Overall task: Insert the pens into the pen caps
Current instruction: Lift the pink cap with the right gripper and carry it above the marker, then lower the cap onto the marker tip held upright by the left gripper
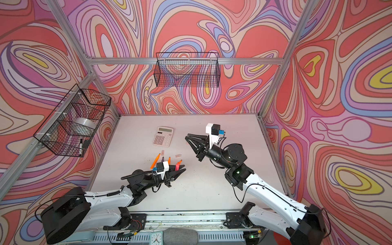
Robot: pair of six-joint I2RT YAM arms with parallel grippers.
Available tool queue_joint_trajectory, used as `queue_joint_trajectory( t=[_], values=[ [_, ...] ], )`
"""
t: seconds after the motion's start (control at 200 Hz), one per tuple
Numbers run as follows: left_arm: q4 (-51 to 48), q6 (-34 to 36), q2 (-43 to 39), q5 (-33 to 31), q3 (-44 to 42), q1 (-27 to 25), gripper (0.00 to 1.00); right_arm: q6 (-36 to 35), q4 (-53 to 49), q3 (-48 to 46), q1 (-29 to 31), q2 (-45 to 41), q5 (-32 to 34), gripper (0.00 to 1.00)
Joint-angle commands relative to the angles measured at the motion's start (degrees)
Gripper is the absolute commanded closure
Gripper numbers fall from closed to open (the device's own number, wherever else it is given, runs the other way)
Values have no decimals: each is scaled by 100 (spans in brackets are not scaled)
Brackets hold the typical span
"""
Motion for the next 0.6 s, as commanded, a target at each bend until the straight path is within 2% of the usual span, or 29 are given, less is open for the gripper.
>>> queue_joint_trajectory(
  t=[0.0,0.215,0.401,0.596],
  values=[
    [375,-494,-352,-665,-161,-11,100,33,1161,-382,274,-1,-277,100],
    [-218,-672,-727,-682,-17,-7,100,-211,1602,-565,695,301,-106,100],
    [13,-907,-567,-689,-28,-5,100,-539,1710,-482,963,649,34,100],
    [62,-1109,-355,-570,70,-9,100,-475,2002,-468,1043,1037,42,100]
  ],
)
